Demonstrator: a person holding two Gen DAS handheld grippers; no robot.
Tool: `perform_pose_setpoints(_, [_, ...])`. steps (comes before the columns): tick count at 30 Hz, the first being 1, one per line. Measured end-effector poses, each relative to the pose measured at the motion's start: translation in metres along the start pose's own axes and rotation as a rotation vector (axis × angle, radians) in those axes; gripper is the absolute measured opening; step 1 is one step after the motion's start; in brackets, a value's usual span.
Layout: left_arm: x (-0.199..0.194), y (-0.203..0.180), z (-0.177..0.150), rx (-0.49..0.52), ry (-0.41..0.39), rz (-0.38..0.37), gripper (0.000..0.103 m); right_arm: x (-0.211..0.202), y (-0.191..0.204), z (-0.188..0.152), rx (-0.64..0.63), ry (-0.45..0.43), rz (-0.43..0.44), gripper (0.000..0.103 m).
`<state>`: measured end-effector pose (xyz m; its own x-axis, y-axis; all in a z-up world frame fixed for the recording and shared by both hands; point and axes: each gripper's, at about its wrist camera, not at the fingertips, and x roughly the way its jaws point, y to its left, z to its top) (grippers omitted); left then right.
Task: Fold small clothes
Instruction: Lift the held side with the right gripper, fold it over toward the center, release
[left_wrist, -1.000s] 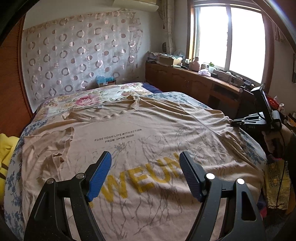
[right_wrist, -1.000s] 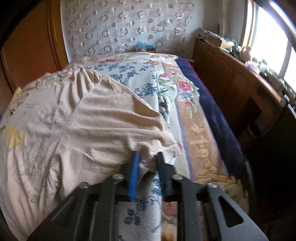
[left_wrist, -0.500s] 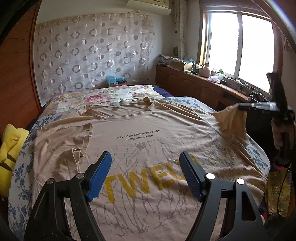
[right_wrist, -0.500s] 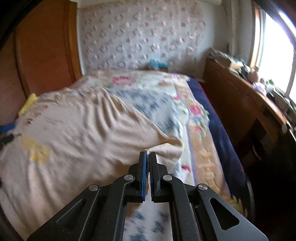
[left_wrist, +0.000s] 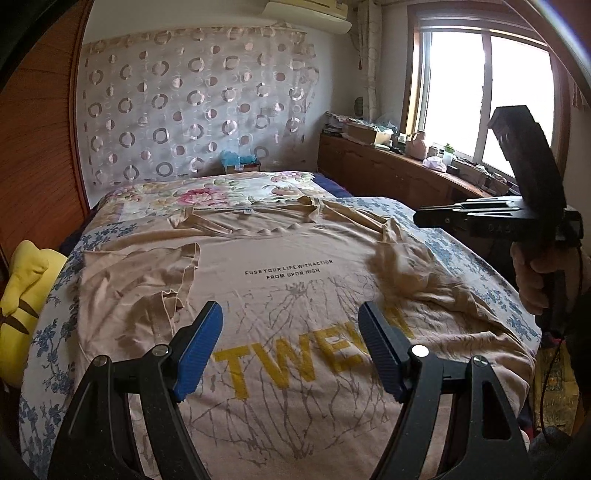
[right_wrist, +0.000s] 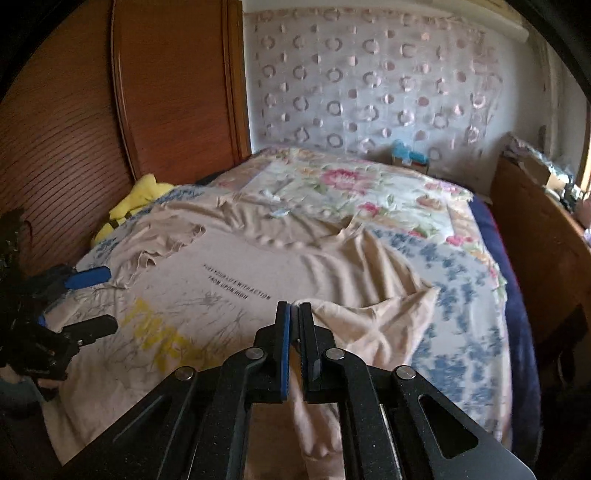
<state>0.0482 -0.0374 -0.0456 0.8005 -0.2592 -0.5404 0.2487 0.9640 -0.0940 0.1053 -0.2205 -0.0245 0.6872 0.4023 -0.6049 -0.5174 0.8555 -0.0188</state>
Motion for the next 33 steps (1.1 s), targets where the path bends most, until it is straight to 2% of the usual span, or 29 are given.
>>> perform_pose_setpoints(4, [0.000,0.000,-0.001,-0.002,-0.001,-0.001,0.077,-0.003,-0.020,-0.002,0.037,0.000,-0.026,0.012])
perform_pose_setpoints(10, [0.001,-0.004,-0.003,0.002,0.004,-0.011,0.077,-0.012,-0.020,-0.016,0.065,0.038,-0.099,0.033])
perform_pose_setpoints(18, [0.001,-0.004,-0.003,0.003,0.006,-0.012,0.077,-0.009,-0.025,-0.054,0.133,0.134,-0.120,0.034])
perform_pose_setpoints(27, [0.005,-0.007,-0.007,0.007,0.015,-0.014,0.077,-0.016,-0.021,-0.055,0.147,0.118,-0.087,0.033])
perform_pose_setpoints(28, [0.004,-0.007,-0.007,0.006,0.014,-0.014,0.077,-0.016,-0.020,-0.054,0.140,0.115,-0.085,0.029])
perform_pose_setpoints(29, [0.004,-0.007,-0.008,0.004,0.014,-0.013,0.077,-0.017,-0.017,-0.054,0.131,0.114,-0.078,0.016])
perform_pose_setpoints(33, [0.006,-0.006,-0.007,-0.001,0.016,-0.012,0.077,-0.021,-0.008,-0.060,0.096,0.103,-0.064,0.006])
